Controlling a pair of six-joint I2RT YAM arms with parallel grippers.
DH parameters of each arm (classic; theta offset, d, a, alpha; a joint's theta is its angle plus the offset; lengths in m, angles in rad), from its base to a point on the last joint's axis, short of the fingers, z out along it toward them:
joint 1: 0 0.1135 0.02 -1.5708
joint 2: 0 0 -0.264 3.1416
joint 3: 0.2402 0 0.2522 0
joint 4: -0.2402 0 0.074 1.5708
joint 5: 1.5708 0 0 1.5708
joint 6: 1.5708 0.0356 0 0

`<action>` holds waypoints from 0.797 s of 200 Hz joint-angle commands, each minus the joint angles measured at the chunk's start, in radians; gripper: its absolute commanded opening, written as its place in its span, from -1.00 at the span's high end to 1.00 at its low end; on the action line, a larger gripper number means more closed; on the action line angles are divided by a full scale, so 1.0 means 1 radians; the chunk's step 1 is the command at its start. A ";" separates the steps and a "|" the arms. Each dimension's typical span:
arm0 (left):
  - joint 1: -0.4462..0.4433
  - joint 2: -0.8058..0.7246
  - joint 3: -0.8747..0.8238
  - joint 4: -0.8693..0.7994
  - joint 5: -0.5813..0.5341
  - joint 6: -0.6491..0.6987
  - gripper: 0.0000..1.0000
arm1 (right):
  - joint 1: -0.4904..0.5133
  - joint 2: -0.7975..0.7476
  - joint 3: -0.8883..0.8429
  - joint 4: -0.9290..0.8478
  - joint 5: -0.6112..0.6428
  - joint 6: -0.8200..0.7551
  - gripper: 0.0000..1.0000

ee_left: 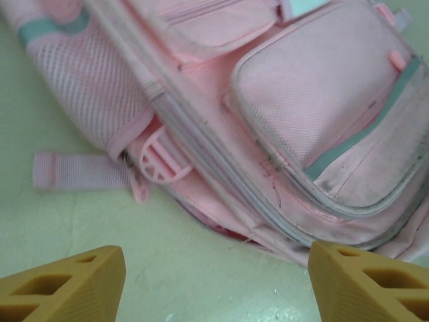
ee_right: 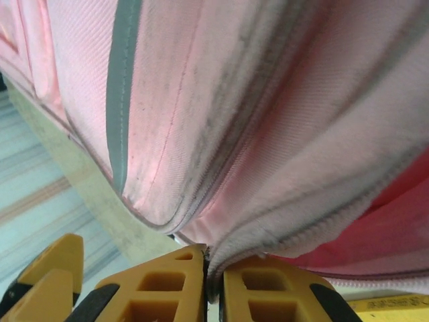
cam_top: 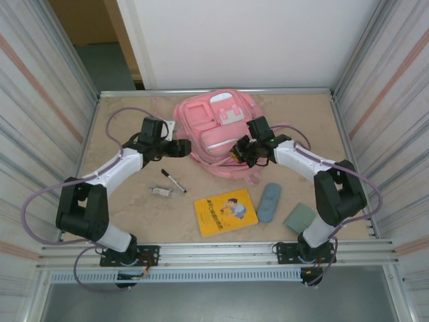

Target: Pack the student bag

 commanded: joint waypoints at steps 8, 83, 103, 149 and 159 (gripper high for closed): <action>0.029 -0.061 -0.007 -0.066 0.066 -0.045 -0.47 | 0.030 0.049 0.057 0.109 -0.060 -0.056 0.71; -0.058 -0.109 0.036 -0.148 0.114 0.008 -0.42 | 0.077 -0.015 0.046 0.169 -0.023 -0.311 0.69; -0.057 -0.126 0.019 -0.095 0.085 -0.017 -0.41 | 0.089 -0.050 0.121 0.178 0.025 -0.421 0.71; -0.057 -0.154 -0.003 -0.042 0.142 -0.006 -0.40 | 0.090 -0.039 0.257 0.219 0.090 -0.571 0.87; -0.056 -0.157 -0.011 -0.041 0.143 -0.014 -0.40 | 0.088 -0.024 0.275 0.223 0.089 -0.574 0.91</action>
